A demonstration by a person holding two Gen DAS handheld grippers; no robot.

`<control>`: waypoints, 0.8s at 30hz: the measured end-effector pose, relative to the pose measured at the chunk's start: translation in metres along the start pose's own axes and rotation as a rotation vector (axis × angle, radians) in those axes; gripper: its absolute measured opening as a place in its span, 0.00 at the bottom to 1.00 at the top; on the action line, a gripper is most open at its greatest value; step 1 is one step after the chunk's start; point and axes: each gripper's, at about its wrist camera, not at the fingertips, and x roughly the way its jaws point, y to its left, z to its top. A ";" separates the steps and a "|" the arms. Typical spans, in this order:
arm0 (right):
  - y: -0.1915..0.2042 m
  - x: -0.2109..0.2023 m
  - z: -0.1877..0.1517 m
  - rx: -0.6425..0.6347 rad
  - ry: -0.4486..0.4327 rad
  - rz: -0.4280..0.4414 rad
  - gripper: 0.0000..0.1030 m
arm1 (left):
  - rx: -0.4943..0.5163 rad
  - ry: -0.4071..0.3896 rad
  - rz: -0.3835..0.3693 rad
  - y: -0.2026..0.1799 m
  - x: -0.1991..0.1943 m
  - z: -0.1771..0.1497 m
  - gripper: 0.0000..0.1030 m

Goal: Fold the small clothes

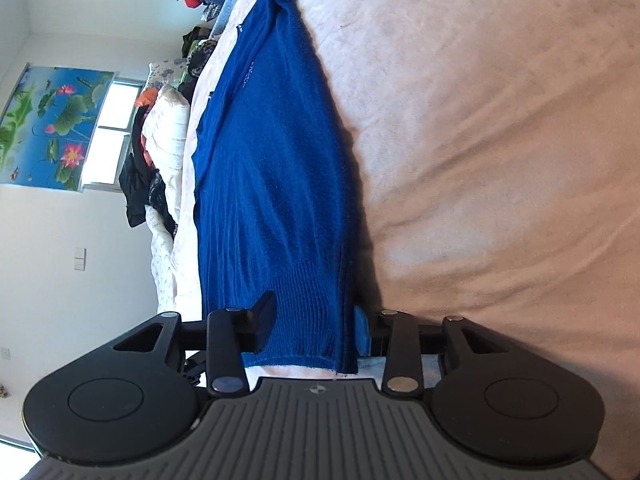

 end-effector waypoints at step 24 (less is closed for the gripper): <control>0.040 -0.002 0.040 -0.043 -0.020 0.166 0.09 | -0.107 -0.022 -0.187 0.000 -0.011 0.047 0.05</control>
